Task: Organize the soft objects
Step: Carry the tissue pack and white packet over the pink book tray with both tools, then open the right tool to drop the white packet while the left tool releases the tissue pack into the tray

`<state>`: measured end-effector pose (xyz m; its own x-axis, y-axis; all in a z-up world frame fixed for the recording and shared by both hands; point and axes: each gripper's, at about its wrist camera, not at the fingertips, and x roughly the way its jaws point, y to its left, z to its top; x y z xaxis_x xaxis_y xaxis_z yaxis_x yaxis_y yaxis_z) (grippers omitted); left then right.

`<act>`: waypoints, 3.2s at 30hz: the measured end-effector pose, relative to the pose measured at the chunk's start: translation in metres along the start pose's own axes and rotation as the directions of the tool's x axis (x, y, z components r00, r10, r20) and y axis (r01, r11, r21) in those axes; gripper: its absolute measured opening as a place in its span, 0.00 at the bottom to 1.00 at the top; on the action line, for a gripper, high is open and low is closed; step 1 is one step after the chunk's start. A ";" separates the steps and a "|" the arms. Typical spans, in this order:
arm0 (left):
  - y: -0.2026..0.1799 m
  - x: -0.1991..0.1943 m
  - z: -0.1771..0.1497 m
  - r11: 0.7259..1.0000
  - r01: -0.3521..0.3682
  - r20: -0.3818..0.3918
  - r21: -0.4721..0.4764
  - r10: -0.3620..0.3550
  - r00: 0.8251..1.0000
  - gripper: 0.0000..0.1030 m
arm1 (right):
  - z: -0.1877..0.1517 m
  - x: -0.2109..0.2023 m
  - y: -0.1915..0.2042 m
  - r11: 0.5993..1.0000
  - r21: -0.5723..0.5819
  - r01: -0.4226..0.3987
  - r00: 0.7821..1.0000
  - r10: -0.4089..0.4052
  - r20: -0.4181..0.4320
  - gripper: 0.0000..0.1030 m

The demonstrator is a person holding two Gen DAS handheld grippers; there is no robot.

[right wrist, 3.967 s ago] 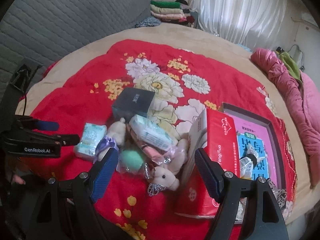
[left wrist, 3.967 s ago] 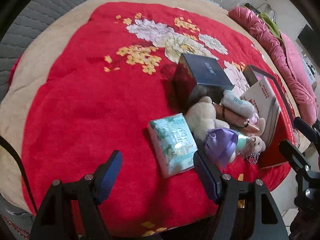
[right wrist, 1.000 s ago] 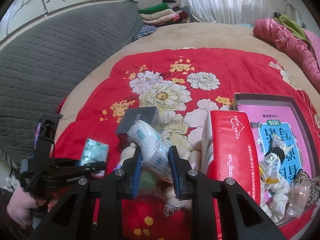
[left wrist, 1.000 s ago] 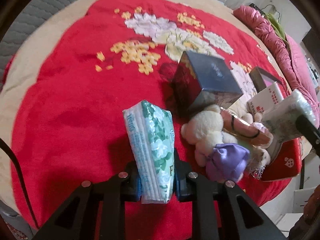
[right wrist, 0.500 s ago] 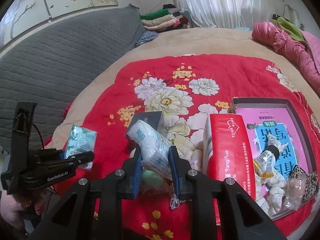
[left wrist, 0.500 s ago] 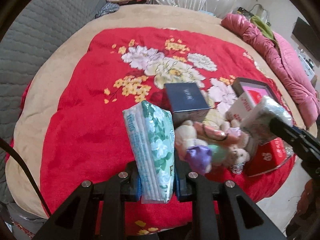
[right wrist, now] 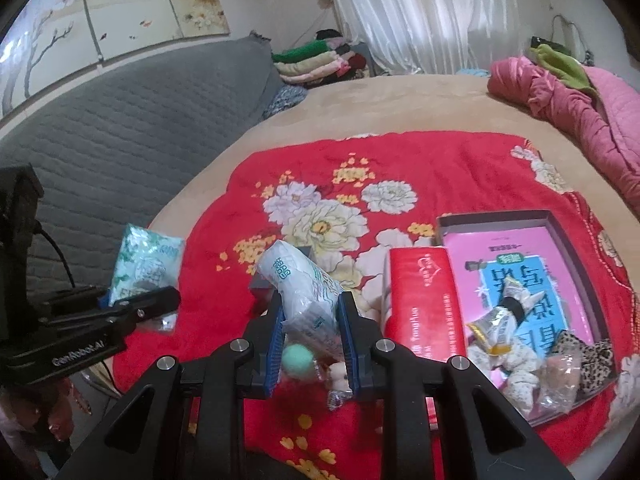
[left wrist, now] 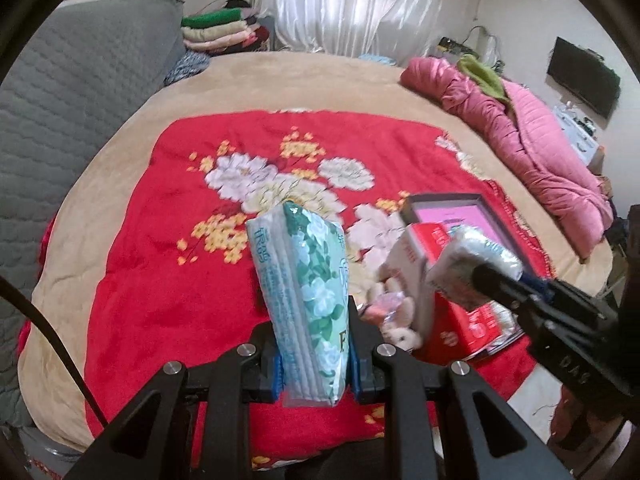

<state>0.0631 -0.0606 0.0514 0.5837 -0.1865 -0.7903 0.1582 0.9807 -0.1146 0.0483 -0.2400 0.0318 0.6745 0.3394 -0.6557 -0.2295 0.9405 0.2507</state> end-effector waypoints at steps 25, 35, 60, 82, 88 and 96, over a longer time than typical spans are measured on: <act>-0.099 0.007 0.046 0.985 0.107 0.030 0.138 -0.113 0.993 0.23 | 0.011 -0.094 -0.108 0.952 0.189 0.240 0.956 -0.266 0.124 0.25; -0.145 0.027 0.050 0.966 0.177 -0.008 0.189 -0.179 0.984 0.23 | -0.001 -0.106 -0.154 0.917 0.262 0.302 0.934 -0.339 0.110 0.25; -0.235 0.123 0.009 0.897 0.360 -0.240 0.255 -0.302 0.923 0.23 | -0.036 -0.084 -0.217 0.846 0.363 0.391 0.901 -0.433 0.038 0.25; -0.254 0.162 -0.016 0.885 0.368 -0.339 0.283 -0.267 0.902 0.23 | -0.054 -0.042 -0.241 0.803 0.290 0.520 0.849 -0.523 -0.073 0.26; -0.254 0.167 -0.018 0.885 0.368 -0.349 0.285 -0.262 0.900 0.23 | -0.058 -0.026 -0.244 0.798 0.257 0.546 0.836 -0.538 -0.105 0.26; -0.255 0.172 -0.020 0.883 0.369 -0.363 0.289 -0.256 0.896 0.24 | -0.064 -0.011 -0.250 0.811 0.265 0.521 0.853 -0.502 -0.142 0.29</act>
<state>0.1067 -0.3417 -0.0673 0.1936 -0.3969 -0.8972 0.5850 0.7809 -0.2192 0.0533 -0.4774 -0.0686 0.5913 -0.1800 -0.7861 0.3514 0.9349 0.0502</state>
